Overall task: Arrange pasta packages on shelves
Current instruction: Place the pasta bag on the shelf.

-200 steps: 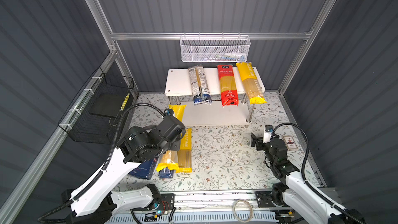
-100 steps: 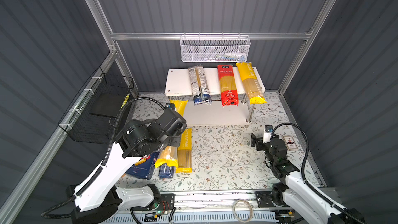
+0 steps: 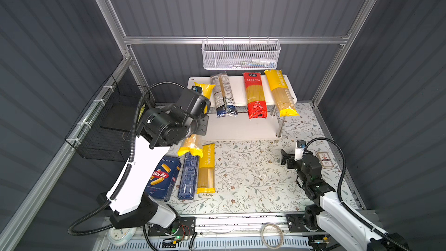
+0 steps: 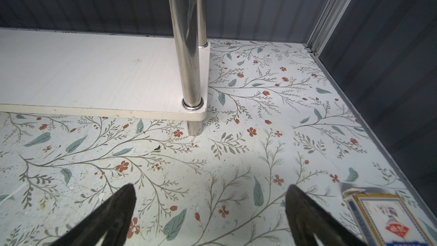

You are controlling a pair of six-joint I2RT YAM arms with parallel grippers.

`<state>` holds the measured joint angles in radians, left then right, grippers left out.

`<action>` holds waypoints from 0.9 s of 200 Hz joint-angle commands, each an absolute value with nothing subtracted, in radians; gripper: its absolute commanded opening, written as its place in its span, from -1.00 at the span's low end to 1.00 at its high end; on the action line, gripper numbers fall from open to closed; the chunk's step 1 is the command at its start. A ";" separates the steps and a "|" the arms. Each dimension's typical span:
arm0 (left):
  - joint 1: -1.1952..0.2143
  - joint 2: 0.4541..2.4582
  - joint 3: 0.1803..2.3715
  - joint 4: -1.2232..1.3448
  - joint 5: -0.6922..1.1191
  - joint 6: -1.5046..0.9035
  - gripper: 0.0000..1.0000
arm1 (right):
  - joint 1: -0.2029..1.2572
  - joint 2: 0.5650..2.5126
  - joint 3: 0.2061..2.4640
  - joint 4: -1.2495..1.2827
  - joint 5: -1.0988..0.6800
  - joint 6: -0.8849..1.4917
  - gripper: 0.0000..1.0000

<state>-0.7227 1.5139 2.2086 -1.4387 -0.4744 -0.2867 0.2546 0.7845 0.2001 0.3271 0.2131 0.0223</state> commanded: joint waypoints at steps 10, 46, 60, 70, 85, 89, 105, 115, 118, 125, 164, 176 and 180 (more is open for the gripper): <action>-0.666 1.588 2.327 -1.324 -0.408 -0.165 -0.74 | 0.250 0.782 0.219 0.326 0.225 0.032 0.98; -0.542 1.649 2.368 -1.275 -0.276 -0.129 -0.74 | 0.250 0.787 0.222 0.325 0.224 0.032 0.98; -0.496 1.678 2.377 -1.253 -0.220 -0.124 -0.74 | 0.250 0.788 0.224 0.324 0.225 0.033 0.98; -0.465 1.697 2.376 -1.231 -0.179 -0.124 -0.74 | 0.250 0.788 0.223 0.323 0.224 0.032 0.98; -0.439 1.727 2.389 -1.197 -0.160 -0.117 -0.75 | 0.250 0.787 0.222 0.321 0.223 0.032 0.98; -0.437 1.735 2.398 -1.190 -0.165 -0.112 -0.76 | 0.250 0.785 0.222 0.320 0.223 0.032 0.98; -0.427 1.774 2.449 -1.179 -0.162 -0.106 -0.75 | 0.250 0.787 0.222 0.320 0.226 0.035 0.98; -0.414 1.795 2.476 -1.171 -0.139 -0.109 -0.73 | 0.250 0.787 0.224 0.321 0.226 0.034 0.98; -0.410 1.803 2.483 -1.170 -0.131 -0.110 -0.72 | 0.250 0.787 0.224 0.320 0.226 0.035 0.98; -0.398 1.821 2.503 -1.172 -0.103 -0.112 -0.72 | 0.249 0.788 0.224 0.320 0.226 0.034 0.98; -0.353 1.866 2.486 -1.149 -0.039 -0.131 -0.72 | 0.250 0.790 0.224 0.319 0.225 0.035 0.98; -0.334 1.863 2.465 -1.132 -0.027 -0.138 -0.72 | 0.250 0.791 0.224 0.319 0.223 0.035 0.98; -0.327 1.863 2.462 -1.129 -0.020 -0.140 -0.72 | 0.250 0.790 0.224 0.319 0.224 0.035 0.98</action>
<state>-0.3676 1.8614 2.4748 -1.2312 -0.0757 -0.1387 0.2546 0.7891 0.2001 0.3210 0.2131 0.0254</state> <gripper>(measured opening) 0.267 0.989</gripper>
